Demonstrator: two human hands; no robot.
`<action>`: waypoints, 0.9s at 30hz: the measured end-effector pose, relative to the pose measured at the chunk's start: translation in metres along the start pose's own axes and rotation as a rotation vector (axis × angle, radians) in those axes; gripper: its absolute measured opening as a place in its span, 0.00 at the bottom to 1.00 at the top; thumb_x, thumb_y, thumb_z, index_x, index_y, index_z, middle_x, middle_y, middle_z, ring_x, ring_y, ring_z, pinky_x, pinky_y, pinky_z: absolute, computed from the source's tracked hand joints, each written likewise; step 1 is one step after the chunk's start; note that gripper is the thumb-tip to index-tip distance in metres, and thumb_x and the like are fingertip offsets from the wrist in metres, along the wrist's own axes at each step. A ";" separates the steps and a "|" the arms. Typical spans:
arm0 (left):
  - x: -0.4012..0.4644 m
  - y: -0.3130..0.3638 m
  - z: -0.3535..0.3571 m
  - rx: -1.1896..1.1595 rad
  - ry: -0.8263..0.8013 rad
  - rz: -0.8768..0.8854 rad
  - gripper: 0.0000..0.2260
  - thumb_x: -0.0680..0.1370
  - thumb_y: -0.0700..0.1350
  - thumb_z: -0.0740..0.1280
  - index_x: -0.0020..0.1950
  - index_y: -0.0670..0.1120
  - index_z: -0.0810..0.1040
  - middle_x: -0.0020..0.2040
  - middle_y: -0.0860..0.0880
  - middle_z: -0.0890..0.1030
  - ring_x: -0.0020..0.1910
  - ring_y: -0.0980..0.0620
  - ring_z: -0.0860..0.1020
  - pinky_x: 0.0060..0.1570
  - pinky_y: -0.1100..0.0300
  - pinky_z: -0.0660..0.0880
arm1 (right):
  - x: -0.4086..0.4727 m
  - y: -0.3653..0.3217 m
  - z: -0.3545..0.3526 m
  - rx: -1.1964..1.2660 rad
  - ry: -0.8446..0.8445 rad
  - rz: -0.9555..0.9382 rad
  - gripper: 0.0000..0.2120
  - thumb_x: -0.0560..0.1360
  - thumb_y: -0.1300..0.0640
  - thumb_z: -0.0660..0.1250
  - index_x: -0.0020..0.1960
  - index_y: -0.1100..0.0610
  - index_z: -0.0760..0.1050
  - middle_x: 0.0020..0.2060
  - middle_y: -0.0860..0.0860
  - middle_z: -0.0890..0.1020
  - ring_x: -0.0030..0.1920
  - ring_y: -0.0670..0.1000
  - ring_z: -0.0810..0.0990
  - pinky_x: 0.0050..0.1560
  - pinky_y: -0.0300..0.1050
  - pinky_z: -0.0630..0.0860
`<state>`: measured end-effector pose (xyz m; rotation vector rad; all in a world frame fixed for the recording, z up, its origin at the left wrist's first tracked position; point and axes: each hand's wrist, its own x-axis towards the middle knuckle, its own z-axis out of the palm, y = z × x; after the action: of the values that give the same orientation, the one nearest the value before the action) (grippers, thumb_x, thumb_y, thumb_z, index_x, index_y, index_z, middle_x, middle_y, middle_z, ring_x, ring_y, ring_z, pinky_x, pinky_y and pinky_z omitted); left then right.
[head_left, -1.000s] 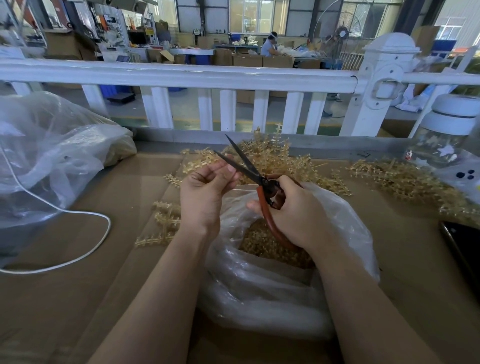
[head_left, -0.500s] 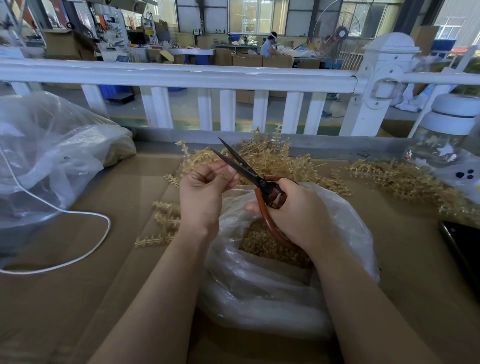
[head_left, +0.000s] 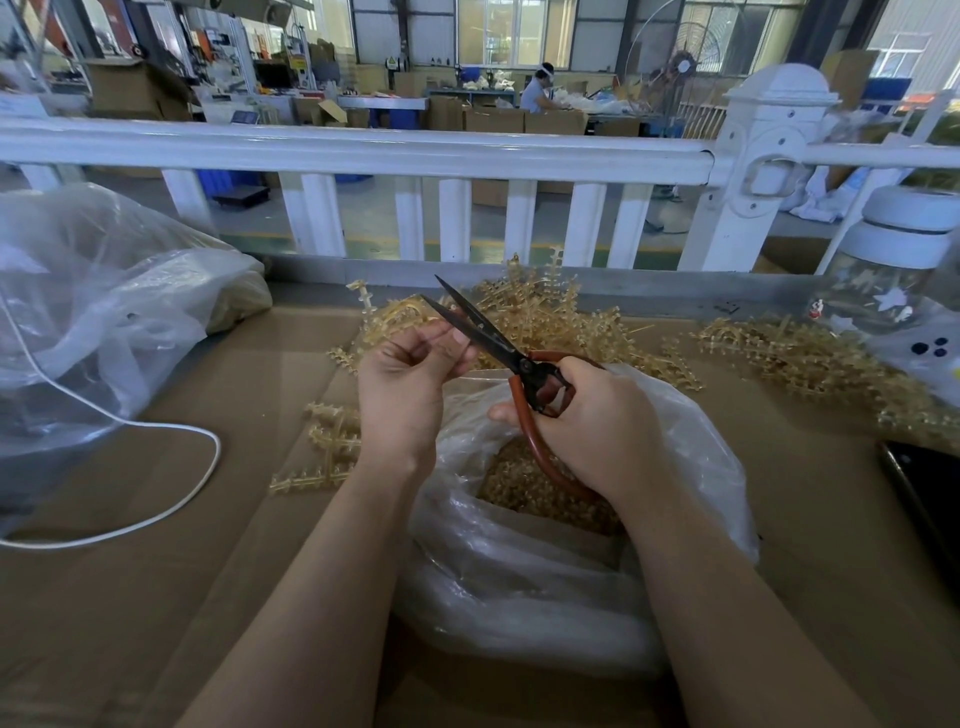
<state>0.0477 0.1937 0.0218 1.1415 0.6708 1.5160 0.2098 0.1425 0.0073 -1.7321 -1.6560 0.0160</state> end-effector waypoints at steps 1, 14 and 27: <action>0.000 0.000 0.000 0.005 0.001 0.002 0.06 0.76 0.32 0.68 0.46 0.42 0.82 0.35 0.52 0.84 0.35 0.58 0.80 0.39 0.66 0.77 | 0.000 0.000 0.000 0.002 0.006 -0.002 0.31 0.63 0.22 0.64 0.47 0.49 0.80 0.37 0.38 0.81 0.37 0.37 0.78 0.36 0.31 0.73; -0.001 0.001 0.001 0.046 0.024 0.001 0.07 0.78 0.32 0.66 0.44 0.41 0.81 0.33 0.52 0.82 0.33 0.58 0.79 0.39 0.67 0.77 | -0.002 -0.005 -0.002 -0.022 0.031 -0.024 0.32 0.64 0.21 0.61 0.49 0.48 0.76 0.38 0.40 0.80 0.39 0.41 0.78 0.37 0.39 0.77; -0.002 -0.003 0.005 0.298 -0.116 0.072 0.10 0.79 0.31 0.64 0.41 0.42 0.78 0.36 0.48 0.75 0.38 0.53 0.74 0.40 0.68 0.73 | -0.001 -0.003 -0.003 -0.078 0.058 -0.022 0.32 0.65 0.21 0.60 0.51 0.47 0.76 0.40 0.39 0.79 0.39 0.41 0.75 0.34 0.33 0.68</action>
<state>0.0531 0.1916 0.0200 1.4806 0.8020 1.4279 0.2086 0.1405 0.0102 -1.7548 -1.6532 -0.1092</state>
